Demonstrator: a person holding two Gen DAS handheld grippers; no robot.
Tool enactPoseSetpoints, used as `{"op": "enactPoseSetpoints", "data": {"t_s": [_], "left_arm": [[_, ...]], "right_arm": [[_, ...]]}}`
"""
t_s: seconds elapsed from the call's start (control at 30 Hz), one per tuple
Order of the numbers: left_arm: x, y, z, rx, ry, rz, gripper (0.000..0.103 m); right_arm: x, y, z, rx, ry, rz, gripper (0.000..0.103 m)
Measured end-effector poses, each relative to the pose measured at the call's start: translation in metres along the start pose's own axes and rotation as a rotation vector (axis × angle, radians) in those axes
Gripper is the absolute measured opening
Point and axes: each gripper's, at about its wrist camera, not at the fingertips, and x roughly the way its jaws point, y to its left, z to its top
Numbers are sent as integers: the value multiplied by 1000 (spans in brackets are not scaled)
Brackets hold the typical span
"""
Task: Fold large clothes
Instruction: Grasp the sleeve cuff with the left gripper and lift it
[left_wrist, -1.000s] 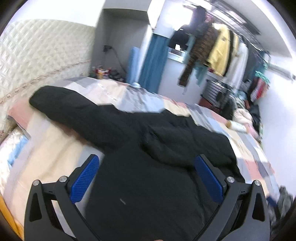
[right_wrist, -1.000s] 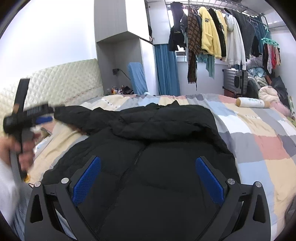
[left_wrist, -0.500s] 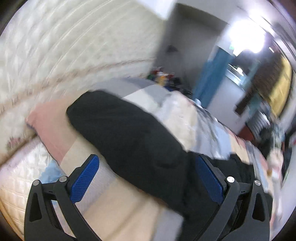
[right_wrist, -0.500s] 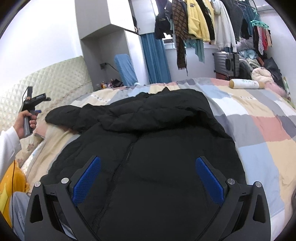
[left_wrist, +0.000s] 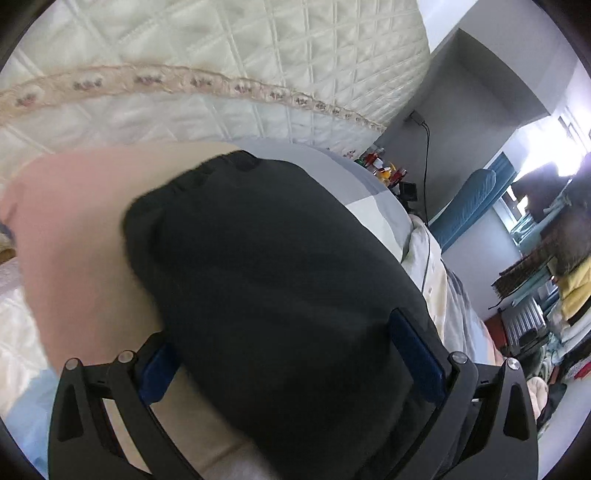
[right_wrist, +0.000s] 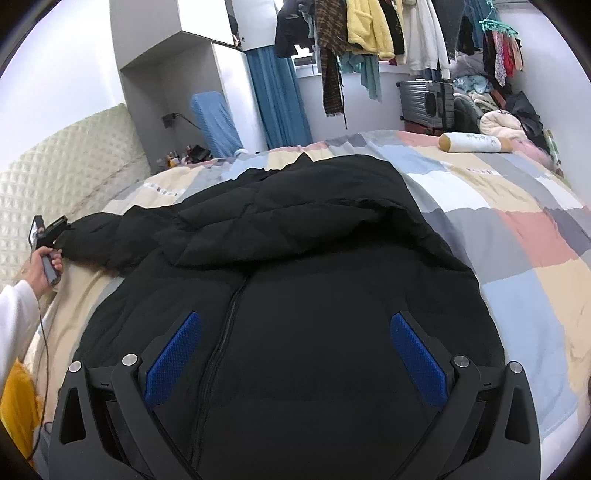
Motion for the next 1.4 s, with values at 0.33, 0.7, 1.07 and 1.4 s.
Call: {"op": "enactPoseSetpoints", "data": {"t_s": [0.33,0.7,1.07,1.4], "left_arm": [[-3,-21,-4,34,-37,-20,41],[-103,-94,8,215,-219,83,18],[-213,-200,-10,407,-307,63,15],[-267,-289,-59,511,-314,-72,15]], "right_arm": [[12,0,4,0,24,-32,103],[-10,-2,6,-37,-22,-22,103],[-40,-16,2,-54,-59,36,103],[-72,-38,5,-53,-128,64,103]]}}
